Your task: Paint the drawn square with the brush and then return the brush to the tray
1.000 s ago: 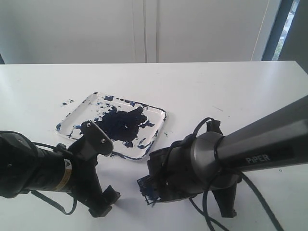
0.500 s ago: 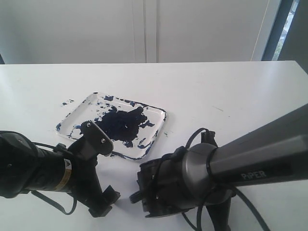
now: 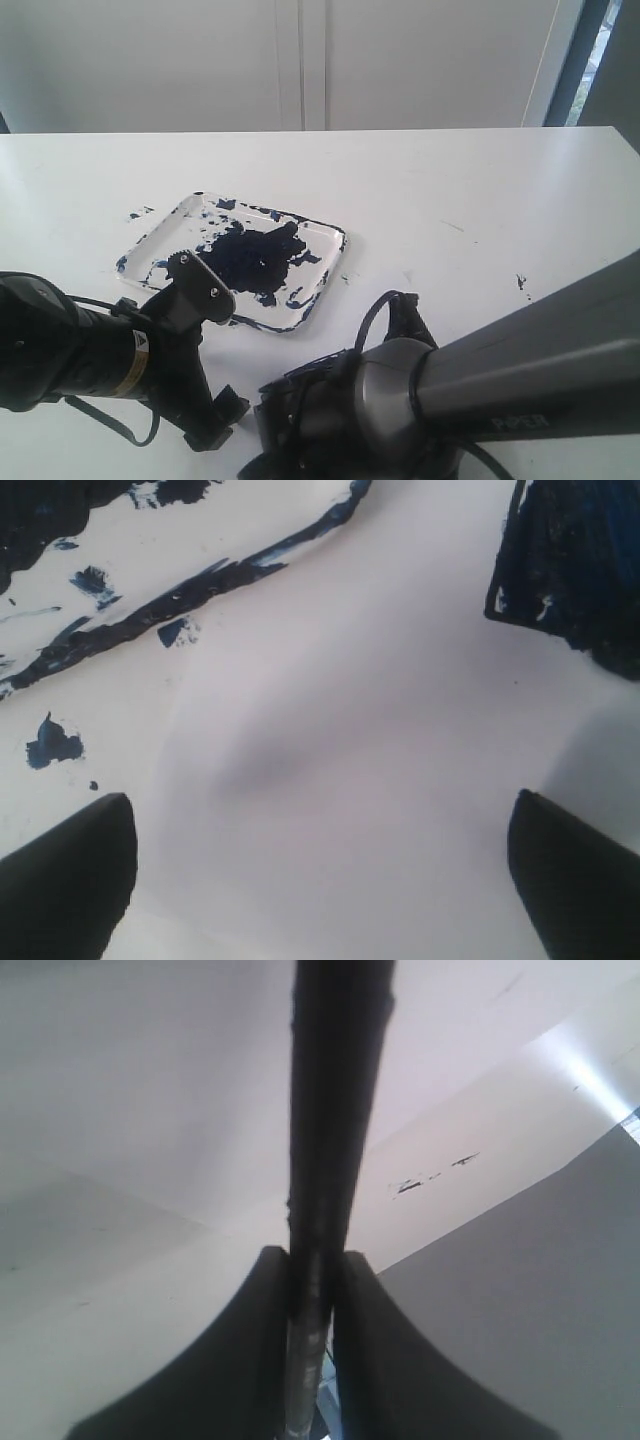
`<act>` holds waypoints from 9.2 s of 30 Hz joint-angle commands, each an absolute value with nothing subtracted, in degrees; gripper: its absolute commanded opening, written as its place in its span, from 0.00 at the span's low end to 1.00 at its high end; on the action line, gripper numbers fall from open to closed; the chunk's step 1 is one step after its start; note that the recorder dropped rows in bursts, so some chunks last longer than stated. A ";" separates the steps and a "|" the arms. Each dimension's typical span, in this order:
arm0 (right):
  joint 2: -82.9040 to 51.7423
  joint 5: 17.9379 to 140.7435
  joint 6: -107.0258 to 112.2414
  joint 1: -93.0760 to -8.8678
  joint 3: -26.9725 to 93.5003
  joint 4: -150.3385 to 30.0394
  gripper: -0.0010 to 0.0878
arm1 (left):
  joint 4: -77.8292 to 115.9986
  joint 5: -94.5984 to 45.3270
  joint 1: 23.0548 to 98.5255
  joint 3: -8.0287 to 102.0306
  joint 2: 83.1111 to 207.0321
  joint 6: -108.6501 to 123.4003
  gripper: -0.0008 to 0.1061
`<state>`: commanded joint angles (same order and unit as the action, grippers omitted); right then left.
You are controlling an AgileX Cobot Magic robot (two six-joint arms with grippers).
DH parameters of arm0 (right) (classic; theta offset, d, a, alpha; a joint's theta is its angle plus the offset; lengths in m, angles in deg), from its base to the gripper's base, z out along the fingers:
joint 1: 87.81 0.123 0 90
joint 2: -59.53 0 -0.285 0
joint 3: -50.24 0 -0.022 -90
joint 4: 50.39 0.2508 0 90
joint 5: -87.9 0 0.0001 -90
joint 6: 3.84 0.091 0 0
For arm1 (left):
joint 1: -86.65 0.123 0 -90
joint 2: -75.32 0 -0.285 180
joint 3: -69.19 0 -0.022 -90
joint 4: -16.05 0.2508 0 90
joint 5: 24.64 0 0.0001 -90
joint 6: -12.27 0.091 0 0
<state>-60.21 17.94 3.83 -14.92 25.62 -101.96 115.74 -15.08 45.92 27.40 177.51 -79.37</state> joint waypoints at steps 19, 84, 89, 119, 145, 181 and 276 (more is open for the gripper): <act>-60.21 17.94 11.50 -18.32 21.50 -106.82 0.01 | 115.74 -14.66 45.92 27.40 177.51 -79.37 0.95; -54.08 64.93 41.58 -38.22 28.54 -110.52 0.38 | 115.89 -13.64 45.92 27.40 177.51 -79.14 0.95; -53.73 64.93 41.58 -38.22 28.54 -110.52 0.55 | 115.89 -13.64 45.92 27.40 177.51 -79.14 0.95; -43.18 54.95 54.33 -43.45 32.33 -119.26 0.05 | 115.89 -13.64 45.92 27.40 177.51 -79.04 0.95; -24.44 61.14 58.43 -41.40 32.23 -109.66 0.01 | 115.89 -13.75 45.92 27.40 177.51 -78.92 0.95; 7.23 51.25 39.76 -38.14 7.44 -79.54 0.01 | 115.89 -13.75 45.92 27.40 177.51 -78.92 0.95; 51.74 71.61 5.52 -78.46 -26.97 -59.69 0.01 | 115.89 -13.65 45.92 27.40 177.51 -78.94 0.95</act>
<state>51.74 71.61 5.52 -78.46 -26.97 -59.69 115.89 -13.65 45.92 27.40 177.51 -78.94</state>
